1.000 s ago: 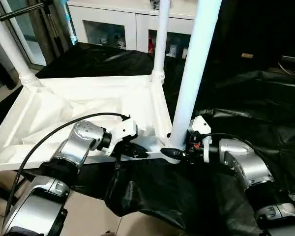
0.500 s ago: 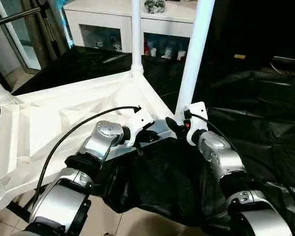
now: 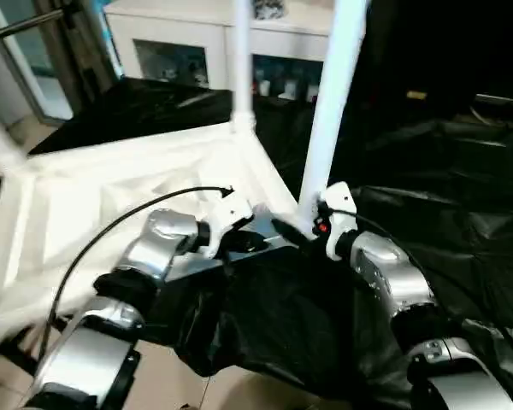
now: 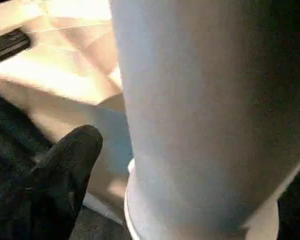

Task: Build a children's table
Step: Rotate leg to tighten

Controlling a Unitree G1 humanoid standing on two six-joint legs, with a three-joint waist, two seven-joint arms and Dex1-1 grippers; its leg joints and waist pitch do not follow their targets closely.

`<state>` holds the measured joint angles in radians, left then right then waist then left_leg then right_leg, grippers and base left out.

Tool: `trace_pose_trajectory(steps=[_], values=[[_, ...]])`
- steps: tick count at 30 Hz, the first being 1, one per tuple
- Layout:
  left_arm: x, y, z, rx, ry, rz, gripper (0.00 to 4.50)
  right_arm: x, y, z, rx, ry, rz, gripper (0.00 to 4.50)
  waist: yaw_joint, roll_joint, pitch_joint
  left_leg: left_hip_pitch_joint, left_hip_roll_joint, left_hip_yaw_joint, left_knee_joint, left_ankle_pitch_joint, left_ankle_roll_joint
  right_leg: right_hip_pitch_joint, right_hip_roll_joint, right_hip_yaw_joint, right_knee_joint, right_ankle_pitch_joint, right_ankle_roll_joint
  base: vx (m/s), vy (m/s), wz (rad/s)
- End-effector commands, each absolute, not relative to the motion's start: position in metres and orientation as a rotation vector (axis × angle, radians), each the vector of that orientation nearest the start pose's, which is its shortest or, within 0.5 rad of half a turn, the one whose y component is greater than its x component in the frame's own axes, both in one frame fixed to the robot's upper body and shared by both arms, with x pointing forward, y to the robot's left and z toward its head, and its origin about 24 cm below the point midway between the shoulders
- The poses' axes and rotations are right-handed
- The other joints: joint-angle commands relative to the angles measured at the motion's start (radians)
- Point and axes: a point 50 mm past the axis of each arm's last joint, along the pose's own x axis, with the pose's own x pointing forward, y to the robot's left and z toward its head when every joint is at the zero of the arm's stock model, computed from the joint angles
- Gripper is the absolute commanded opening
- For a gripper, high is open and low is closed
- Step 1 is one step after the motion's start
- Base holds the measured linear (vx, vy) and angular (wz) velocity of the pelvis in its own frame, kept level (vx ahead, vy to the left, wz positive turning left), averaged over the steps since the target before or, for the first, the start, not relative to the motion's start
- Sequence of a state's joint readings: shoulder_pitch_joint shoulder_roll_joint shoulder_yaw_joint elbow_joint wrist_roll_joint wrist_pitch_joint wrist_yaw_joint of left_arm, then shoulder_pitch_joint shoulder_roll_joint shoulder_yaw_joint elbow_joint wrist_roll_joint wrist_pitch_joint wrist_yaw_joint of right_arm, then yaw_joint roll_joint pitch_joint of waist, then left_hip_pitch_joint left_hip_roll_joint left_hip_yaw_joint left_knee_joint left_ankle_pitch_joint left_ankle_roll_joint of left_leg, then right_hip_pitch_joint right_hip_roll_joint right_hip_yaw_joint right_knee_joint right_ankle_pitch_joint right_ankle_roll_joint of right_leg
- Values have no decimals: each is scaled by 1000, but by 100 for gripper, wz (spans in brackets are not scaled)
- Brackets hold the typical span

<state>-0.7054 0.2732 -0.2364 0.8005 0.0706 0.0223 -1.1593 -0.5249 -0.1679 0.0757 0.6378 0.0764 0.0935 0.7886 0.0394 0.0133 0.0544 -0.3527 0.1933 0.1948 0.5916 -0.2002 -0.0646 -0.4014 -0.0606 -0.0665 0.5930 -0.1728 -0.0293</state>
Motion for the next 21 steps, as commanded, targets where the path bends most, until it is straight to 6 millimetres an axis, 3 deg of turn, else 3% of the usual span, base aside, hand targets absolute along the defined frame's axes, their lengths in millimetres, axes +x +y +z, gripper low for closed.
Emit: trace_pose_trajectory(steps=[1, 3, 9, 21], values=[[326, 102, 62, 397, 350, -1466, 0, 313, -110, 33, -101, 309, 1072, 448, 6, 5, -67, 1, 47, -19, -67, -149, 78, 58, -82, 50, -58, -122, -257, 0, 0, 0], [325, 108, 62, 400, 363, -1482, 0, 308, -117, 34, -117, 318, 1126, 448, 10, 4, -70, 2, 48, -16, -64, -136, 90, 58, -83, 51, -53, -85, -269, 0, 0, 0], [323, 116, 62, 409, 390, -1513, 0, 299, -131, 39, -117, 351, 1231, 448, 26, 4, -62, 7, 50, -16, -69, -183, 68, 53, -85, 51, -66, -205, -245, 0, 0, 0], [316, 124, 60, 404, 433, -1571, 0, 293, -143, 44, -102, 357, 1260, 348, 34, 4, -66, 6, 48, -17, -66, -153, 62, 53, -84, 50, -62, -178, -241, 0, 0, 0]])
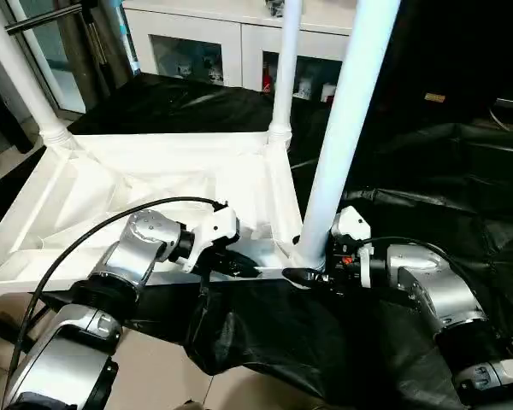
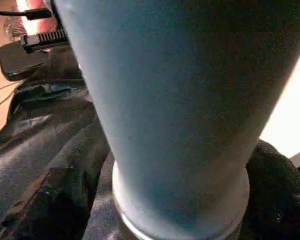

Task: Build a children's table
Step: Rotate leg to tighten

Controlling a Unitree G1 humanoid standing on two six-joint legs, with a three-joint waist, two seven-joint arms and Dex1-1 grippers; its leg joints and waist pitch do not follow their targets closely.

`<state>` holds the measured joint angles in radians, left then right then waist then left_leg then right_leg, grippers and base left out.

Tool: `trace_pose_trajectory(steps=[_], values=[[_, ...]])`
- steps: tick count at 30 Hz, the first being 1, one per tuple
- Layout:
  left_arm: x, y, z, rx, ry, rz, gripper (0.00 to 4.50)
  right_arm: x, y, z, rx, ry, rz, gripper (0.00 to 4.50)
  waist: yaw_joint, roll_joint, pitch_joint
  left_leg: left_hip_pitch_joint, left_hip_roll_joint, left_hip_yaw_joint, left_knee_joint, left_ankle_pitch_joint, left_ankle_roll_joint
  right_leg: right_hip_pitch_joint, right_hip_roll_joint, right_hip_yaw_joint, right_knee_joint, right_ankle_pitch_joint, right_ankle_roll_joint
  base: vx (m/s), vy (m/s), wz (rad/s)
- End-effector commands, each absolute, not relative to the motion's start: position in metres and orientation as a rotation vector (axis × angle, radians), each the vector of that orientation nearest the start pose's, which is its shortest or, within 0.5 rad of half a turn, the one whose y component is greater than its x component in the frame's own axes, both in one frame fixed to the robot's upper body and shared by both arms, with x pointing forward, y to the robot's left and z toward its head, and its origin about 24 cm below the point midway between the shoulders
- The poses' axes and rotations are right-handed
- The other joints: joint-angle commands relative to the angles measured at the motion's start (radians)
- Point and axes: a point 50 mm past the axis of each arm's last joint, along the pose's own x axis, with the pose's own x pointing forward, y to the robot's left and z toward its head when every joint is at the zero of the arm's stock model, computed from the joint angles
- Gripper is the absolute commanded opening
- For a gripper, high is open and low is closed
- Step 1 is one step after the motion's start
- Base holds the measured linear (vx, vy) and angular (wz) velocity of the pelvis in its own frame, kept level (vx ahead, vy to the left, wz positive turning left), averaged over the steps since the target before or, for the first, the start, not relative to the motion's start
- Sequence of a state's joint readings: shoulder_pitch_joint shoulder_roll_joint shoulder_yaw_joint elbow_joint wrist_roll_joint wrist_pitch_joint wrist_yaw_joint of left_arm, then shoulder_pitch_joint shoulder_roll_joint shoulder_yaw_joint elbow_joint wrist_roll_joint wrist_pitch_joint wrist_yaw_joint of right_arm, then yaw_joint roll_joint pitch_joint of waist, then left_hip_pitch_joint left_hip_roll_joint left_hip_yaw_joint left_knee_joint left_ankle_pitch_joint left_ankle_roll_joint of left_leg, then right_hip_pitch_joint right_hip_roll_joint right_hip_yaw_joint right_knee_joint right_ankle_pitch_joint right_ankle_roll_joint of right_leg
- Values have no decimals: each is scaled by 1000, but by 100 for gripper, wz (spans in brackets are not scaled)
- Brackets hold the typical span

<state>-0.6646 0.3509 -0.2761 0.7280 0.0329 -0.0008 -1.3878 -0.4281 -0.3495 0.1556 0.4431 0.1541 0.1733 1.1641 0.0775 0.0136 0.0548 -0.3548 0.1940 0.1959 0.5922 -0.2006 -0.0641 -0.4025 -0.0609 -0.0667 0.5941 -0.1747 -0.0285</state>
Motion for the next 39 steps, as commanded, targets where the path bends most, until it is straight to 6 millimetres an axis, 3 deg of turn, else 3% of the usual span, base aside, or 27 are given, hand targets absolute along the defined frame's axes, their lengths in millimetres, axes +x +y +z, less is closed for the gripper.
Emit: trace_pose_trajectory(steps=[1, 7, 10, 14, 15, 16, 18, 20, 21, 23, 24, 25, 28, 35, 36, 39], values=[[316, 124, 60, 404, 434, -1572, 0, 293, -143, 44, -98, 358, 1262, 341, -3, 3, -67, 7, 47, -18, -67, -150, 62, 54, -83, 50, -63, -173, -242, 0, 0, 0], [315, 124, 59, 396, 433, -1567, 0, 290, -141, 43, -81, 363, 1274, 286, 6, 0, -67, 8, 47, -17, -66, -144, 60, 54, -84, 51, -62, -181, -235, 0, 0, 0], [318, 119, 58, 376, 427, -1528, 0, 292, -138, 40, -77, 358, 1233, 281, 5, -4, -67, 6, 46, -17, -66, -139, 60, 55, -85, 51, -63, -187, -230, 0, 0, 0], [328, 107, 56, 367, 406, -1390, 0, 305, -132, 31, -69, 340, 1044, 278, -2, -6, -63, 11, 41, -18, -67, -165, 37, 48, -87, 51, -73, -270, -212, 0, 0, 0], [332, 102, 56, 361, 397, -1338, 0, 309, -128, 26, -57, 343, 956, 278, -4, -9, -63, 10, 40, -20, -69, -165, 33, 52, -87, 51, -75, -294, -198, 0, 0, 0], [337, 96, 57, 351, 389, -1281, 0, 313, -124, 21, -39, 351, 869, 277, -8, -6, -60, 12, 41, -18, -69, -166, 25, 44, -86, 53, -79, -306, -194, 0, 0, 0], [346, 85, 59, 335, 374, -1177, 0, 316, -115, 14, 12, 371, 764, 277, -18, -9, -61, 13, 36, -23, -71, -186, 12, 49, -86, 49, -82, -351, -181, 0, 0, 0], [353, 75, 63, 316, 351, -1095, 0, 319, -104, 9, 59, 384, 685, 277, -23, -8, -60, 16, 34, -20, -69, -189, 15, 43, -85, 52, -87, -357, -180, 0, 0, 0], [354, 72, 65, 308, 345, -1072, 0, 319, -101, 8, 72, 386, 664, 277, -22, -10, -61, 14, 34, -22, -70, -186, 22, 48, -85, 51, -87, -357, -177, 0, 0, 0], [357, 63, 68, 291, 326, -1037, 0, 320, -91, 4, 96, 410, 616, 277, -23, -7, -59, 13, 35, -20, -70, -187, 32, 45, -84, 52, -88, -345, -175, 0, 0, 0], [357, 56, 70, 280, 312, -1044, 0, 320, -83, 5, 102, 402, 625, 277, -24, 0, -60, 14, 33, -22, -70, -192, 30, 46, -84, 50, -88, -353, -175, 0, 0, 0], [357, 52, 71, 274, 304, -1050, 0, 321, -78, 6, 105, 393, 633, 277, -24, -4, -62, 12, 33, -22, -70, -191, 31, 48, -85, 50, -89, -346, -174, 0, 0, 0], [354, 47, 72, 278, 287, -1099, 0, 322, -74, 10, 119, 373, 661, 349, -24, -4, -61, 9, 34, -23, -71, -197, 39, 50, -85, 50, -88, -336, -176, 0, 0, 0], [341, 59, 69, 317, 271, -1293, 0, 316, -90, 21, 24, 324, 869, 394, -22, -6, -66, 3, 37, -24, -69, -159, 68, 60, -87, 51, -76, -242, -201, 0, 0, 0], [338, 63, 68, 323, 274, -1329, 0, 314, -95, 23, 5, 318, 917, 394, -22, -5, -69, -1, 39, -24, -67, -128, 83, 63, -86, 51, -66, -178, -219, 0, 0, 0], [336, 70, 68, 326, 285, -1359, 0, 311, -103, 25, -11, 314, 976, 394, -19, -5, -71, 0, 40, -19, -63, -103, 98, 62, -83, 50, -58, -106, -245, 0, 0, 0]])
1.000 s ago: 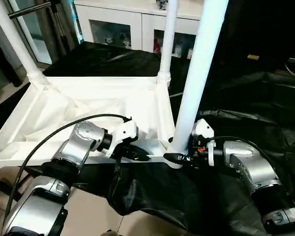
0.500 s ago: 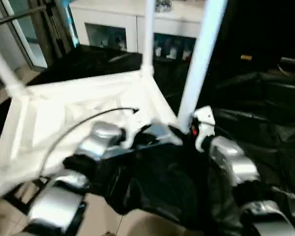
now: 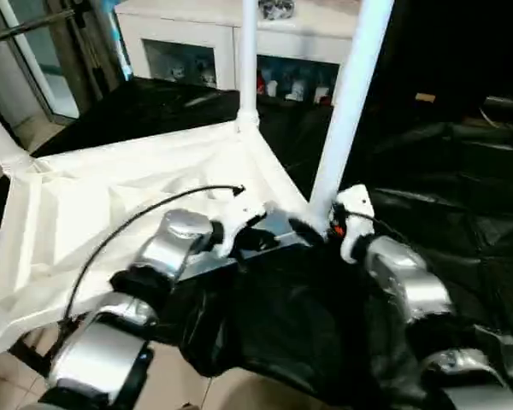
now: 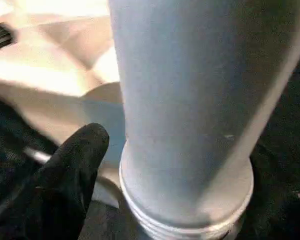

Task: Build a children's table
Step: Rotate leg to tighten

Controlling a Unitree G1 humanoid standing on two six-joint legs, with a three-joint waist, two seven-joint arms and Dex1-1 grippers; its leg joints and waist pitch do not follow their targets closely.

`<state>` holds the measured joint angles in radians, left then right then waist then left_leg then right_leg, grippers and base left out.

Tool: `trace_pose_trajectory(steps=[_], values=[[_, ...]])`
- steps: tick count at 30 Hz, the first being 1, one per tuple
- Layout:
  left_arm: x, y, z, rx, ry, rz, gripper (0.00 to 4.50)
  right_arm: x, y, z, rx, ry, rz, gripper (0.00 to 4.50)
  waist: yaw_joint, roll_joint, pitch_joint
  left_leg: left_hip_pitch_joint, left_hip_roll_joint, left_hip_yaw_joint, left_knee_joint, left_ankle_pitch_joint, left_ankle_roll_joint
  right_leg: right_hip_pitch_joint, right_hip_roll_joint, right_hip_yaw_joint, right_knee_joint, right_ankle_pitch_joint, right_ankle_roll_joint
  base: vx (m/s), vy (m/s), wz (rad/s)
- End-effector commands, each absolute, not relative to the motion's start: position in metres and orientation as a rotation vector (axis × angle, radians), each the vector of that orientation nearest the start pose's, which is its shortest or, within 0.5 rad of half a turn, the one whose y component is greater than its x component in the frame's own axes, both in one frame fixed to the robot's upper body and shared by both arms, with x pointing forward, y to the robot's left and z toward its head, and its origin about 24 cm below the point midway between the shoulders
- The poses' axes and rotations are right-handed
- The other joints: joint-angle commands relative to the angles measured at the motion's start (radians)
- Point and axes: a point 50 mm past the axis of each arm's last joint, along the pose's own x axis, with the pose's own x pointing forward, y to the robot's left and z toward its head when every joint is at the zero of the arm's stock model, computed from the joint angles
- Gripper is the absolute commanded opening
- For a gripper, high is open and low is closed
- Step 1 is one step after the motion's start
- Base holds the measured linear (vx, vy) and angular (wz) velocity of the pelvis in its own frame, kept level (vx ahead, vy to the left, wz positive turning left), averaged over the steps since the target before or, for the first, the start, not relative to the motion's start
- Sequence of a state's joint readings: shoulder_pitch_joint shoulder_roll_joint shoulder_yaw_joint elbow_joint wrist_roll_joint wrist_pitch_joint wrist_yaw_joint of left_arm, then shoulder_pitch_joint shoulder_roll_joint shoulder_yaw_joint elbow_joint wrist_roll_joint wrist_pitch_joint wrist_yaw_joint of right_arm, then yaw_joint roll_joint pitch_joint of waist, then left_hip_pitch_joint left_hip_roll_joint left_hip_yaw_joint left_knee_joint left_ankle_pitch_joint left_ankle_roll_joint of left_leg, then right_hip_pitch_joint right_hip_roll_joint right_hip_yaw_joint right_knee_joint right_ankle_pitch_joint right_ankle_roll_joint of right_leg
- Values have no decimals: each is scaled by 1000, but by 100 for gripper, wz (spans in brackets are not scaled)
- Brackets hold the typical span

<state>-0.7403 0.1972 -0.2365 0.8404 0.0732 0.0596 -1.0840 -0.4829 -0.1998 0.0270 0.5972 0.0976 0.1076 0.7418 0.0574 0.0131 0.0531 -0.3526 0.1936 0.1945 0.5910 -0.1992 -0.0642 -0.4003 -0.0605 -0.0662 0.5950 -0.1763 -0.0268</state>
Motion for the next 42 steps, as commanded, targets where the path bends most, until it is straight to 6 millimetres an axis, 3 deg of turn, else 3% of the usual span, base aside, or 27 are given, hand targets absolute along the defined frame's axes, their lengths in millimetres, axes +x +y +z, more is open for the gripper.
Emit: trace_pose_trajectory(steps=[1, 5, 10, 16, 21, 24, 28, 33, 36, 37, 38, 40, 42], values=[[334, 75, 67, 331, 291, -1389, 0, 309, -109, 28, -17, 312, 1015, 394, 2, -2, -69, -1, 43, -17, -61, -101, 103, 59, -84, 49, -58, -91, -257, 0, 0, 0], [329, 89, 66, 348, 326, -1464, 0, 302, -125, 34, -38, 325, 1120, 394, 9, -1, -68, -1, 46, -16, -60, -116, 111, 59, -84, 48, -56, -86, -268, 0, 0, 0], [326, 104, 64, 374, 374, -1505, 0, 298, -140, 38, -82, 359, 1194, 353, 12, -1, -64, 3, 45, -16, -63, -157, 84, 55, -84, 48, -65, -172, -250, 0, 0, 0], [323, 110, 65, 358, 396, -1546, 0, 294, -141, 44, -48, 366, 1257, 299, 18, 0, -68, 2, 48, -16, -61, -125, 82, 56, -85, 49, -59, -136, -253, 0, 0, 0], [323, 107, 65, 351, 389, -1545, 0, 292, -136, 41, -42, 370, 1263, 281, 27, -1, -68, 4, 48, -16, -61, -121, 81, 54, -86, 49, -59, -132, -253, 0, 0, 0], [329, 98, 67, 335, 353, -1465, 0, 299, -129, 34, -43, 352, 1146, 277, 25, -4, -67, 4, 46, -16, -62, -133, 64, 53, -86, 49, -62, -164, -242, 0, 0, 0], [342, 84, 70, 323, 333, -1321, 0, 318, -124, 21, -21, 359, 817, 277, 8, -3, -63, 8, 39, -20, -67, -166, 21, 50, -89, 49, -74, -272, -213, 0, 0, 0], [357, 63, 76, 301, 303, -1144, 0, 328, -110, 15, 76, 368, 594, 276, -4, -4, -65, 7, 35, -19, -65, -146, 32, 52, -84, 51, -74, -236, -211, 0, 0, 0], [359, 53, 79, 284, 280, -1106, 0, 330, -99, 14, 72, 360, 559, 276, -3, -4, -68, 1, 33, -17, -62, -118, 52, 55, -84, 52, -69, -182, -223, 0, 0, 0], [359, 49, 81, 276, 267, -1100, 0, 330, -91, 14, 60, 344, 568, 276, -4, 3, -68, 3, 35, -18, -63, -121, 52, 54, -84, 50, -70, -174, -225, 0, 0, 0], [359, 47, 81, 271, 260, -1108, 0, 329, -87, 16, 63, 327, 597, 276, -5, 1, -68, 3, 34, -18, -62, -121, 54, 54, -83, 50, -70, -168, -227, 0, 0, 0], [357, 45, 80, 267, 256, -1125, 0, 329, -82, 19, 78, 307, 631, 332, -3, 0, -68, 0, 33, -18, -62, -119, 69, 58, -84, 50, -68, -158, -231, 0, 0, 0], [355, 44, 79, 272, 257, -1144, 0, 328, -80, 20, 89, 300, 653, 348, -3, 2, -67, 1, 35, -19, -63, -123, 76, 57, -84, 50, -68, -160, -234, 0, 0, 0]])
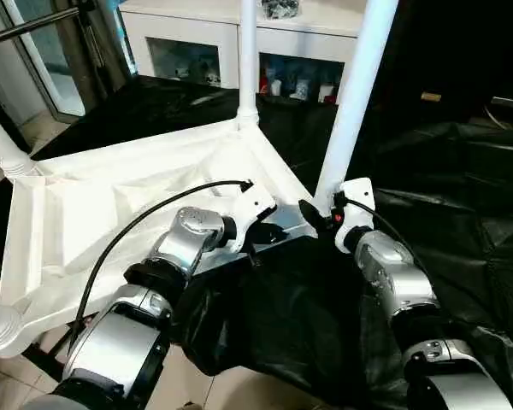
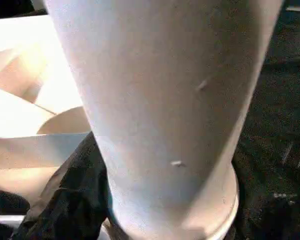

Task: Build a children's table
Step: Rotate leg to tighten

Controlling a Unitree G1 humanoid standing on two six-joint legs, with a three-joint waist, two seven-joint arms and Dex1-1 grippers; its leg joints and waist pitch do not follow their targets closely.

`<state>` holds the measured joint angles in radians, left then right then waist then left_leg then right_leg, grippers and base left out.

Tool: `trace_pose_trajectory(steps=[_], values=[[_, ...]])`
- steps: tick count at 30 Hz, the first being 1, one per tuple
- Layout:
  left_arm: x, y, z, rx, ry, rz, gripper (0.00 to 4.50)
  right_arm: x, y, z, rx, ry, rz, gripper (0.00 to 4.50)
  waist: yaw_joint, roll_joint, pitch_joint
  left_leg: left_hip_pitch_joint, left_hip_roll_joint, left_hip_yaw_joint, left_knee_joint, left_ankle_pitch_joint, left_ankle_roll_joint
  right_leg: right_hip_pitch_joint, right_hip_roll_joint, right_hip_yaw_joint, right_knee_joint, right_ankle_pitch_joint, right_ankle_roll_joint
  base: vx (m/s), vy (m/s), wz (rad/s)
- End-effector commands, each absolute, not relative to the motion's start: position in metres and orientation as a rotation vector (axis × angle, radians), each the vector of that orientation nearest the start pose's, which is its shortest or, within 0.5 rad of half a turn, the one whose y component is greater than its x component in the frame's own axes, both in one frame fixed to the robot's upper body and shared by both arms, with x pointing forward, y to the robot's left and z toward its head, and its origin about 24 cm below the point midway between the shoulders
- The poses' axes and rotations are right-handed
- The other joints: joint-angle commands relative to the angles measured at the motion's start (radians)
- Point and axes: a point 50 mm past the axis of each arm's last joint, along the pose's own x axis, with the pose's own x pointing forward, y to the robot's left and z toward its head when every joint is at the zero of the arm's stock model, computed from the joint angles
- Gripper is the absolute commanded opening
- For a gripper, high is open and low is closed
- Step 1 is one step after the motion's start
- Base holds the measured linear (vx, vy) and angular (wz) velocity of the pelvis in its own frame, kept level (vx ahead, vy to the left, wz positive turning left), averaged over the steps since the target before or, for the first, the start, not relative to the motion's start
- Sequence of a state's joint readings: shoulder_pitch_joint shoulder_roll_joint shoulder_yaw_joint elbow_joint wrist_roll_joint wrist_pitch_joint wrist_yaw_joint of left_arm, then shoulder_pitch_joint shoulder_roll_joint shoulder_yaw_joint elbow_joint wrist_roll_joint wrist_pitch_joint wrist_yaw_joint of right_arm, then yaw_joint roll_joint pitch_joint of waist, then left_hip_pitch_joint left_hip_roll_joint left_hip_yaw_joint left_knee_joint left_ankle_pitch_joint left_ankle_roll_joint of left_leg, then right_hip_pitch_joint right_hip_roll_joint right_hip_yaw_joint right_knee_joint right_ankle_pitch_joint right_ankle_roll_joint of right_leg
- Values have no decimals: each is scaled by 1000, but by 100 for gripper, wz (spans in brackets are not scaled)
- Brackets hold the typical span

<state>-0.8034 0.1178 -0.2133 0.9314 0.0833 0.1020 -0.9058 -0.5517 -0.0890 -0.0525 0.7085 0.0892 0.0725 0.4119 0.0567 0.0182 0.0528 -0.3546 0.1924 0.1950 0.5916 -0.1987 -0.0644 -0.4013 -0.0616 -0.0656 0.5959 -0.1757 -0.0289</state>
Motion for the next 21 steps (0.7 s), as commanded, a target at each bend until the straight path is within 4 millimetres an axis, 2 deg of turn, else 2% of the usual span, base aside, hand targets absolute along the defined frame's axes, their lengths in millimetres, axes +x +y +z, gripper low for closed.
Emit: trace_pose_trajectory(steps=[1, 4, 8, 11, 12, 14, 16, 21], values=[[354, 45, 78, 275, 258, -1158, 0, 328, -81, 21, 90, 296, 665, 348, -3, -4, -67, 4, 36, -19, -63, -131, 78, 59, -84, 49, -70, -169, -232, 0, 0, 0], [345, 50, 75, 286, 258, -1281, 0, 325, -90, 26, 25, 278, 783, 389, -1, -4, -67, 2, 38, -20, -63, -132, 84, 61, -85, 49, -69, -170, -233, 0, 0, 0], [338, 58, 72, 297, 268, -1369, 0, 320, -98, 30, -2, 268, 899, 389, 3, -4, -68, 0, 41, -19, -61, -115, 101, 64, -83, 48, -62, -122, -246, 0, 0, 0], [335, 61, 71, 305, 274, -1411, 0, 317, -103, 32, -10, 264, 950, 389, 4, -2, -69, 2, 44, -16, -60, -114, 106, 60, -83, 48, -60, -105, -260, 0, 0, 0], [332, 67, 70, 318, 286, -1455, 0, 314, -110, 36, -21, 259, 1009, 389, 8, -1, -68, 5, 45, -15, -60, -125, 103, 59, -83, 47, -63, -119, -261, 0, 0, 0], [330, 71, 69, 328, 296, -1476, 0, 311, -115, 37, -31, 259, 1047, 389, 11, -2, -66, 1, 46, -16, -62, -135, 103, 60, -83, 47, -63, -139, -255, 0, 0, 0], [327, 82, 67, 352, 323, -1516, 0, 301, -127, 40, -87, 277, 1171, 389, 15, -4, -65, 5, 47, -16, -62, -152, 98, 59, -82, 47, -67, -173, -241, 0, 0, 0], [324, 98, 64, 374, 368, -1554, 0, 292, -138, 42, -105, 313, 1269, 389, 26, -4, -65, 5, 48, -16, -63, -151, 92, 55, -85, 48, -68, -202, -231, 0, 0, 0]])
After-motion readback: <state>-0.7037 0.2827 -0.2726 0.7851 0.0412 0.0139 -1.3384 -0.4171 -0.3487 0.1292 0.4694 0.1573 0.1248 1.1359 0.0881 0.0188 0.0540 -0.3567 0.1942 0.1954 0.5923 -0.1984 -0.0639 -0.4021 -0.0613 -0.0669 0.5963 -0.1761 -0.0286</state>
